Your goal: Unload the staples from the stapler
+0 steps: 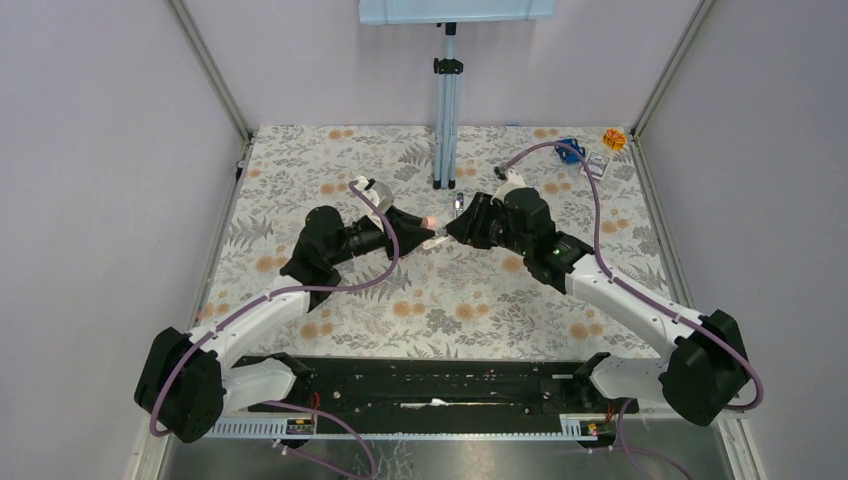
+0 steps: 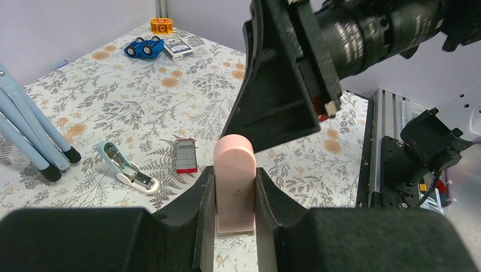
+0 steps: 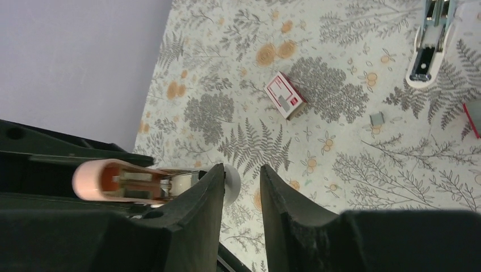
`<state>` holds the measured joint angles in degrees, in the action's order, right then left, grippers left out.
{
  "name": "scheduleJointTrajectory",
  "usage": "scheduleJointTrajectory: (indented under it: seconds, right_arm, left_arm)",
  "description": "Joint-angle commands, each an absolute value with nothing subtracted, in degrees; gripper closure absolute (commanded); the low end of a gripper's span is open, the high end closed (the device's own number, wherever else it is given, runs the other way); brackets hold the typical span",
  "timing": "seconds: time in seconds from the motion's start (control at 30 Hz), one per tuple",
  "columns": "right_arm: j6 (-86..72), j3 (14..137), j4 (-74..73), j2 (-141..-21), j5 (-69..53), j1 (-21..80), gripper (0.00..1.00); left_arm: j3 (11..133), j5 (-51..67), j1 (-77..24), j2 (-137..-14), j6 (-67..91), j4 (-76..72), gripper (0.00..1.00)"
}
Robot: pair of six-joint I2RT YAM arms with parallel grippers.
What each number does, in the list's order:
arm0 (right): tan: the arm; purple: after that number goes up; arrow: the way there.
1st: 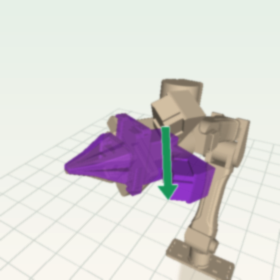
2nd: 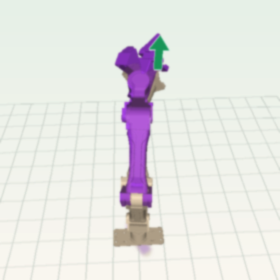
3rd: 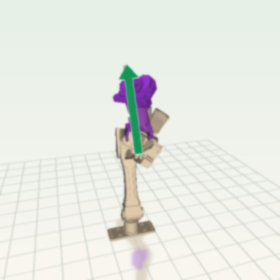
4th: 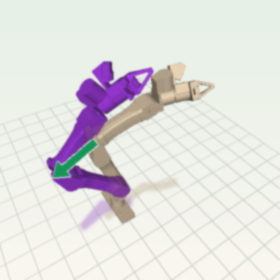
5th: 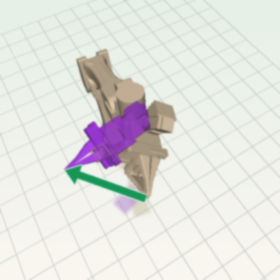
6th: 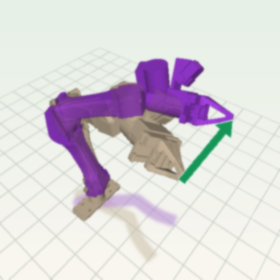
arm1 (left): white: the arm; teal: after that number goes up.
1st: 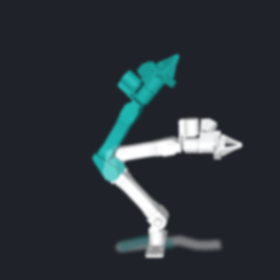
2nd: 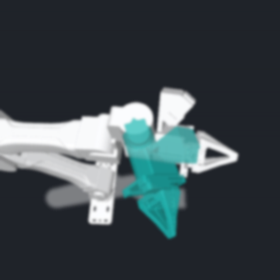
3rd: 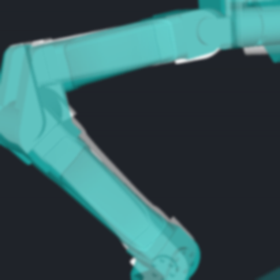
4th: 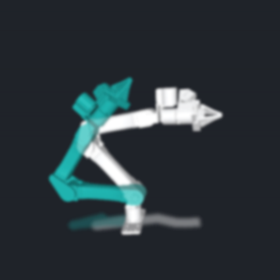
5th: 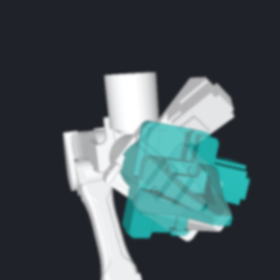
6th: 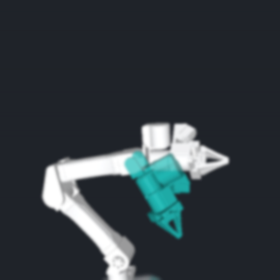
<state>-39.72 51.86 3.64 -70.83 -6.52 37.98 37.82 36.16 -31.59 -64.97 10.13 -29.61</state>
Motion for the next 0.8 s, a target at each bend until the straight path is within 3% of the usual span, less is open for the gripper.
scheduleJointTrajectory:
  seconds: [0.0,0.47,0.77]
  right_arm:
    - [-39.9,50.7,2.3,-72.5,-7.3,38.6,0.64]
    - [-43.3,46.5,5.4,-73.2,-10.8,38.7,0.63]
    - [-32.3,51.6,-4.4,-68.5,0.4,38.7,0.61]
  left_arm:
    - [38.2,35.8,-31.7,-63.5,10.7,-35.6,1.0]
    - [37.6,35.2,-31.7,-63.7,11.4,-36.9,1.0]
    - [37.3,42.3,-31.6,-62.1,5.5,-34.7,1.0]
